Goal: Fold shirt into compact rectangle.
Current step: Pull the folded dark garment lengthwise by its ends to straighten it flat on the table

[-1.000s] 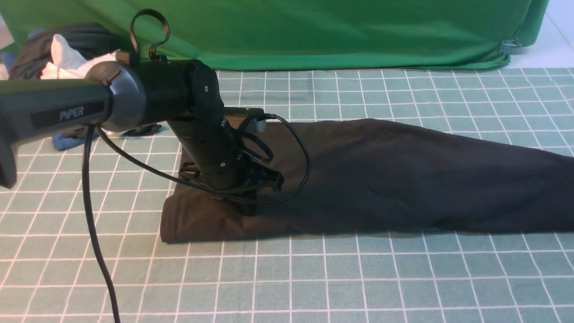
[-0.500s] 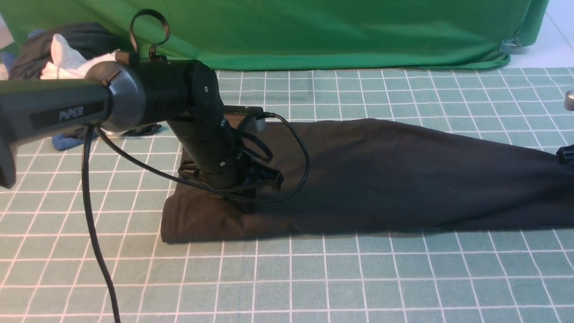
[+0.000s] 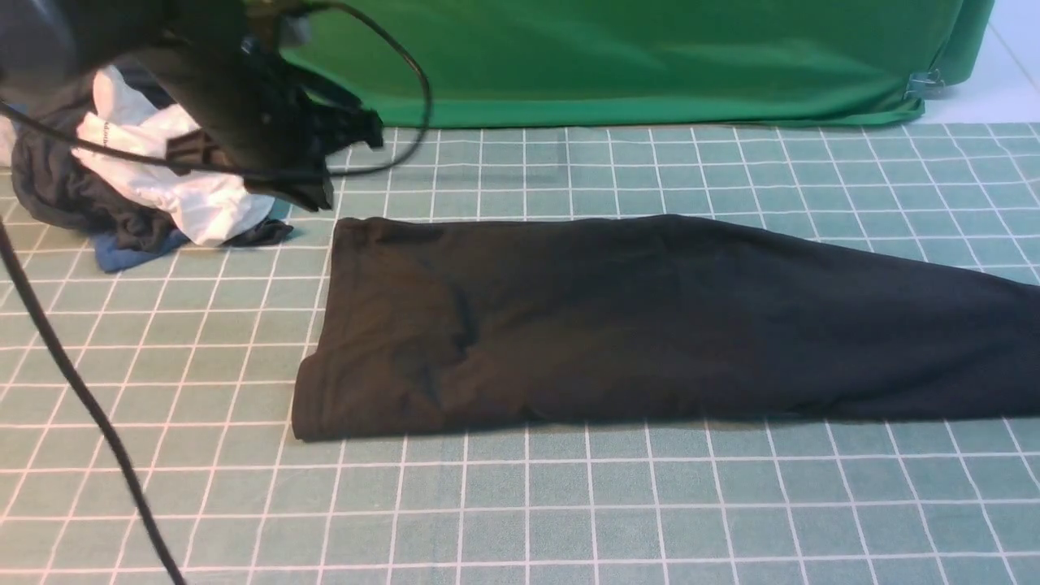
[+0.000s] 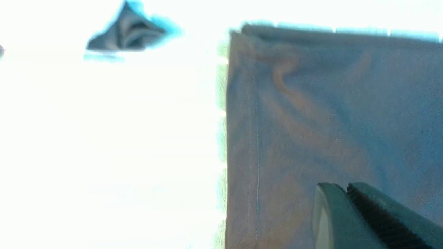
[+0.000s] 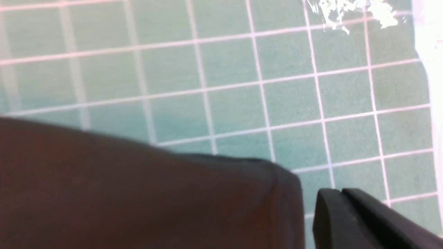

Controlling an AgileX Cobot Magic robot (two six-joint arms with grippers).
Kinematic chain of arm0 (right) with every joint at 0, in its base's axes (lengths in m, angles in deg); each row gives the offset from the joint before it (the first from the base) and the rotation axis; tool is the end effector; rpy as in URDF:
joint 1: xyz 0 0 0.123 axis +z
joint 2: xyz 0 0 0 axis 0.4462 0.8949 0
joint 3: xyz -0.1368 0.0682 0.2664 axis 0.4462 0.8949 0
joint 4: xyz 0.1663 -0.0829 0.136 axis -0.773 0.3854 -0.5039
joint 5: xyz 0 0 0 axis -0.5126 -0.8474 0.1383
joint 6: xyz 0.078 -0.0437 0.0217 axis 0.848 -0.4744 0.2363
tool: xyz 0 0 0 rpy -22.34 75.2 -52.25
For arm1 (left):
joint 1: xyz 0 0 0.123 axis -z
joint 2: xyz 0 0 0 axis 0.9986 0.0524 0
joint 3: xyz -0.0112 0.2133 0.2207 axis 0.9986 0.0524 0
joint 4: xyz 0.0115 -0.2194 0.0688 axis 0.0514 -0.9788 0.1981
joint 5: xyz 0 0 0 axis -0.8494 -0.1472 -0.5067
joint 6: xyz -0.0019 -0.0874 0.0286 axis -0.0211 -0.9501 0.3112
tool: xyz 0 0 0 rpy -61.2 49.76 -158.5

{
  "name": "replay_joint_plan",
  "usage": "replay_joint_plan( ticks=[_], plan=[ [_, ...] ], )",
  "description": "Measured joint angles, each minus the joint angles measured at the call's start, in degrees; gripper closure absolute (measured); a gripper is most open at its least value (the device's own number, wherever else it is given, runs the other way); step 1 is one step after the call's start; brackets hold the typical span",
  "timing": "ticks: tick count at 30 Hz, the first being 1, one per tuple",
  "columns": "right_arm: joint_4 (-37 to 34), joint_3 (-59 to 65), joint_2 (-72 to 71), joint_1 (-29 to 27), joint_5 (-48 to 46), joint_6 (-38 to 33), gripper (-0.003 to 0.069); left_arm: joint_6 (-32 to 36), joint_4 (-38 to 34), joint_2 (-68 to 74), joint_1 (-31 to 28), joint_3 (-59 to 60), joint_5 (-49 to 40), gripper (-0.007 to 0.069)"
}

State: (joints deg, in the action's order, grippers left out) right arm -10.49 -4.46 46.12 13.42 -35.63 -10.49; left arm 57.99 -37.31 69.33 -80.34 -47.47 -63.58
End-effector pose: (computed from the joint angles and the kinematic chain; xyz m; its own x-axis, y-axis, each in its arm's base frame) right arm 0.3470 -0.0790 0.3134 -0.8947 0.0781 -0.4399 0.1064 0.9935 -0.0400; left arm 0.3942 -0.0542 0.2991 -0.9165 -0.1405 -0.3745 -0.0772 0.9808 -0.1791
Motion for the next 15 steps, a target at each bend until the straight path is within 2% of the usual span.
replay_joint_plan(
  ticks=[7, 12, 15],
  plan=[
    [-3.0, -0.1, -1.7, 0.0, -8.4, -2.8, 0.0638, 3.1, -4.2, 4.3, 2.1, -0.4, -3.5, 0.0612],
    [-9.2, -0.1, -1.7, 0.0, -11.1, -5.6, 0.0638, 5.3, -6.1, 5.9, 9.8, -0.4, -2.3, 0.0612],
    [-9.9, -0.1, -1.7, 0.0, -11.3, -6.0, 0.0638, 6.1, -6.3, 7.1, 13.6, -0.4, -2.1, 0.0612]
  ],
)
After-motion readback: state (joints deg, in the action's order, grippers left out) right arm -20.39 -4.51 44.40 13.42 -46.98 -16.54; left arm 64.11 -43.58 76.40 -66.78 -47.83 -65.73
